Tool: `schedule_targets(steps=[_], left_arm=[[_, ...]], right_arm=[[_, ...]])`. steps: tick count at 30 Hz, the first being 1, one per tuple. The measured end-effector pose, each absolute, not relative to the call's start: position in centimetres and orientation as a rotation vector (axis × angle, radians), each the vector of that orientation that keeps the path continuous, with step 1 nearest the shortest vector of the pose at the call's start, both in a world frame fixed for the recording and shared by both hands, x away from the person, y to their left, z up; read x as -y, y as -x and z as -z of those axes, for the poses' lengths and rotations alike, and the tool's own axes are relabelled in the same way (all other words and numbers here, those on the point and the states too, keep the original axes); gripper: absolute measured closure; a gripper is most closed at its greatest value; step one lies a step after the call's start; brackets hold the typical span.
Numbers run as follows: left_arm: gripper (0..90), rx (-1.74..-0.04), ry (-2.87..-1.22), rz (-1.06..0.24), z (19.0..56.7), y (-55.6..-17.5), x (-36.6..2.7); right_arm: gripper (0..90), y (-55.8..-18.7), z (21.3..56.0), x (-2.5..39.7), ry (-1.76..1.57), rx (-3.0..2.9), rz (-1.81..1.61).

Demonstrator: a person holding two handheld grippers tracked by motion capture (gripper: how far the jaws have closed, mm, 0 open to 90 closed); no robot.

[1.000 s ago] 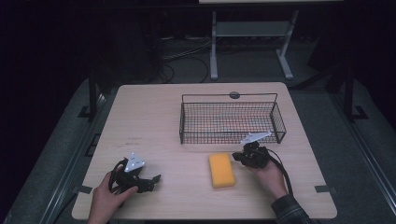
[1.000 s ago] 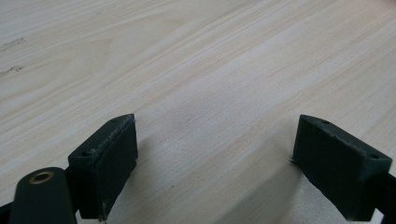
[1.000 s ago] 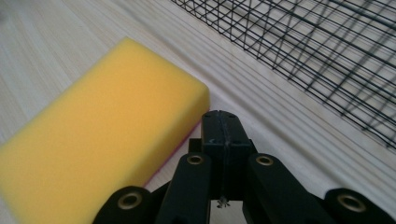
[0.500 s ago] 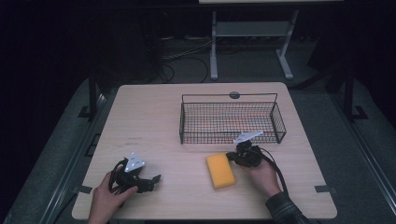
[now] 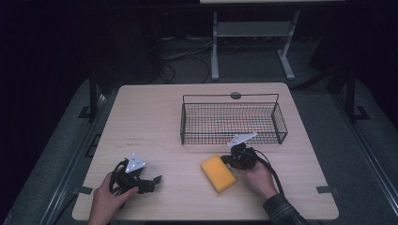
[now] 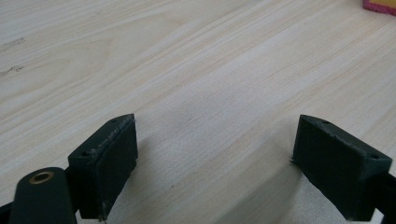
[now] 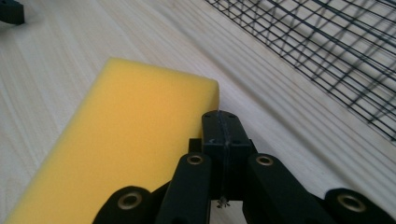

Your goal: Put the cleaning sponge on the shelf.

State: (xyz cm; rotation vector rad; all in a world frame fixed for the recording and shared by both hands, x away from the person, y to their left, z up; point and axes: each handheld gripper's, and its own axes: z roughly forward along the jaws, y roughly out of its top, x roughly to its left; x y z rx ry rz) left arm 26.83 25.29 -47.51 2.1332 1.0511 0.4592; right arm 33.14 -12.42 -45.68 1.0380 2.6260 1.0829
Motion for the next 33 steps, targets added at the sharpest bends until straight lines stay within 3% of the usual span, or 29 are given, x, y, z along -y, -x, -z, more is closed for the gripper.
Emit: schedule_targets(steps=[29,33], left_arm=[[13.0,-1.05,-2.134,-0.46,47.5,-26.8,-25.3],[13.0,-1.051,-2.133,-0.459,47.5,-26.8,-25.3]], right_arm=[[89.5,-31.7,45.3,9.5,-0.887,-2.734,-1.101],[84.0,-31.8,45.1,9.8,-0.9,-2.737,-1.09]])
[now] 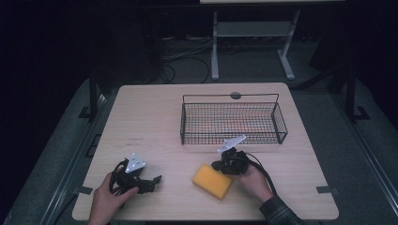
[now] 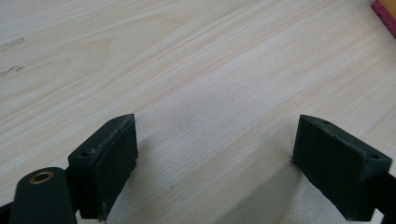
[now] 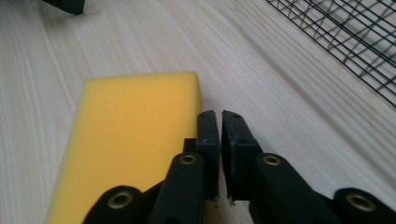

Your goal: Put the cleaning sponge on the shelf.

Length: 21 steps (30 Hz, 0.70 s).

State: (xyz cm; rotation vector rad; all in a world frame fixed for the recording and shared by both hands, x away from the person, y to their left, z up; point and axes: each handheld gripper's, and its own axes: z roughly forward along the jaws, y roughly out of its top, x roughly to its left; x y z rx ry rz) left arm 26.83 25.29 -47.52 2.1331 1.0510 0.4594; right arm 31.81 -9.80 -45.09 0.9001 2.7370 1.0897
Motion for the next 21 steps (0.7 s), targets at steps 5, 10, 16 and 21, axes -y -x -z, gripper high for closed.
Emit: schedule_targets(steps=[5,10,16,21], left_arm=[[13.0,-1.051,-2.133,-0.46,47.5,-26.8,-25.3],[12.9,-1.051,-2.133,-0.459,47.5,-26.8,-25.3],[13.0,-1.051,-2.134,-0.46,47.5,-26.8,-25.3],[13.0,-1.051,-2.133,-0.459,47.5,-26.8,-25.3]], right_arm=[[73.1,-31.9,44.6,10.4,-0.914,-2.731,-1.068],[63.2,-32.1,44.3,11.0,-0.948,-2.723,-1.041],[43.8,-32.3,43.7,12.0,-0.989,-2.725,-1.017],[33.7,-32.2,43.3,12.3,-0.983,-2.739,-0.989]])
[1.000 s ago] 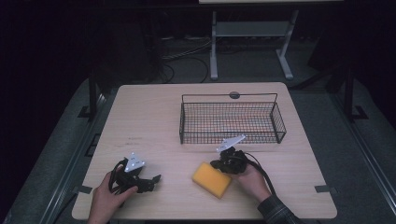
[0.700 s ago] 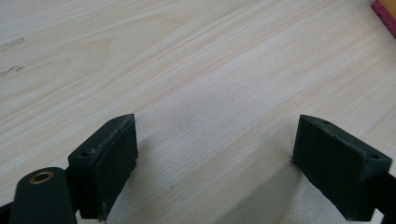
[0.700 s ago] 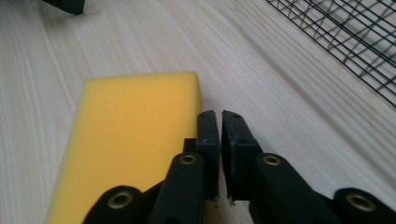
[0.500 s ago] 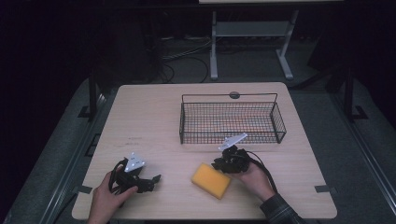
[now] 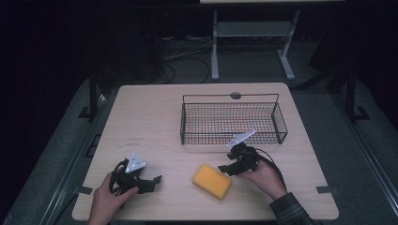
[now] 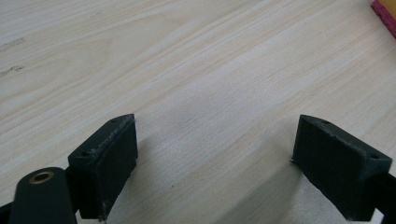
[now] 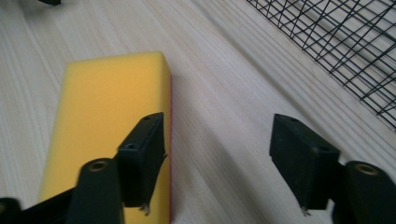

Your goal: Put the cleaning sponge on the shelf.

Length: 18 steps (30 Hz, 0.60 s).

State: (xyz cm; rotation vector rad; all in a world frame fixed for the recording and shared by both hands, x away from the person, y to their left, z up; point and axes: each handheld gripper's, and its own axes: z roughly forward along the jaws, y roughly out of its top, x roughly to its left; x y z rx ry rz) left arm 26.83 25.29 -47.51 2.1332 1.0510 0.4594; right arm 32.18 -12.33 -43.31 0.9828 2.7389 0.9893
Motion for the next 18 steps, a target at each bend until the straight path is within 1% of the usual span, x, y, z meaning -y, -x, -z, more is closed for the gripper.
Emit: schedule_targets(steps=[1,2,3,4,5,6,9,18], left_arm=[[13.0,-1.051,-2.133,-0.459,47.5,-26.8,-25.3],[13.0,-1.051,-2.133,-0.459,47.5,-26.8,-25.3],[12.9,-1.051,-2.133,-0.46,47.5,-26.8,-25.3],[13.0,-1.051,-2.133,-0.459,47.5,-26.8,-25.3],[13.0,-1.051,-2.133,-0.459,47.5,-26.8,-25.3],[13.0,-1.05,-2.134,-0.459,47.5,-26.8,-25.3],[13.0,-1.051,-2.133,-0.459,47.5,-26.8,-25.3],[13.0,-1.05,-2.134,-0.461,47.5,-26.8,-25.3]], right_arm=[[33.7,-32.2,43.3,12.3,-0.983,-2.739,-0.989],[31.9,-32.1,43.2,12.4,-0.991,-2.739,-0.994],[27.9,-32.0,43.1,12.4,-0.993,-2.743,-0.992],[18.6,-31.9,43.0,12.3,-0.987,-2.748,-0.965],[18.6,-31.9,43.0,12.3,-0.987,-2.748,-0.965],[9.7,-31.7,43.0,12.1,-0.991,-2.766,-0.938],[1.3,-31.6,42.7,11.9,-1.01,-2.773,-0.937],[0.0,-30.9,42.0,12.0,-1.003,-2.792,-0.94]])
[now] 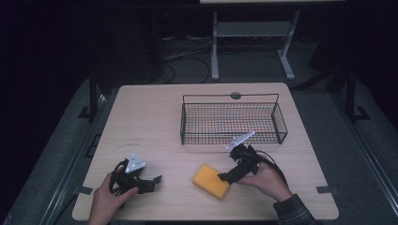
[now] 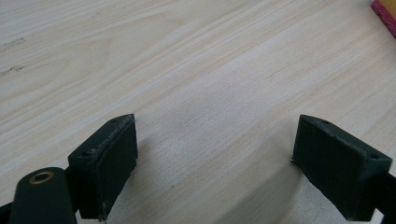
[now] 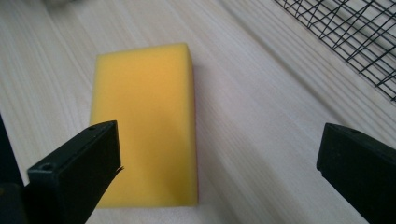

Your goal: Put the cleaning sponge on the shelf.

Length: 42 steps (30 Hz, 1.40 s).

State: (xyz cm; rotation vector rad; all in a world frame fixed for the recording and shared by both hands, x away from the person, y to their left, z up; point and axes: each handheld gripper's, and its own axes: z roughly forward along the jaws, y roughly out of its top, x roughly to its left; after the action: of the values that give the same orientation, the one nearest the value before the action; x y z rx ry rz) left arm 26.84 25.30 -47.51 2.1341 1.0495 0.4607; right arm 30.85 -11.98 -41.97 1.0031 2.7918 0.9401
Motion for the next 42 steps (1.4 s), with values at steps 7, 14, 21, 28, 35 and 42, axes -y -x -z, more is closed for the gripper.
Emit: schedule_targets(steps=[7,14,21,28,35,42], left_arm=[[13.0,-1.052,-2.13,-0.459,47.5,-26.8,-25.3],[13.0,-1.053,-2.129,-0.46,47.5,-26.8,-25.3],[13.0,-1.053,-2.13,-0.46,47.5,-26.8,-25.3],[13.0,-1.052,-2.132,-0.46,47.5,-26.8,-25.3],[13.0,-1.053,-2.129,-0.46,47.5,-26.8,-25.3],[13.0,-1.053,-2.129,-0.46,47.5,-26.8,-25.3]], right_arm=[[0.0,-30.2,41.9,11.2,-0.969,-2.822,-0.925],[0.0,-29.4,42.1,9.7,-0.918,-2.855,-0.898],[0.0,-28.8,42.5,8.3,-0.863,-2.872,-0.869],[0.0,-28.4,43.1,7.0,-0.825,-2.88,-0.83],[0.0,-28.4,44.0,6.3,-0.813,-2.888,-0.8],[0.0,-28.4,44.7,5.8,-0.802,-2.897,-0.772]])
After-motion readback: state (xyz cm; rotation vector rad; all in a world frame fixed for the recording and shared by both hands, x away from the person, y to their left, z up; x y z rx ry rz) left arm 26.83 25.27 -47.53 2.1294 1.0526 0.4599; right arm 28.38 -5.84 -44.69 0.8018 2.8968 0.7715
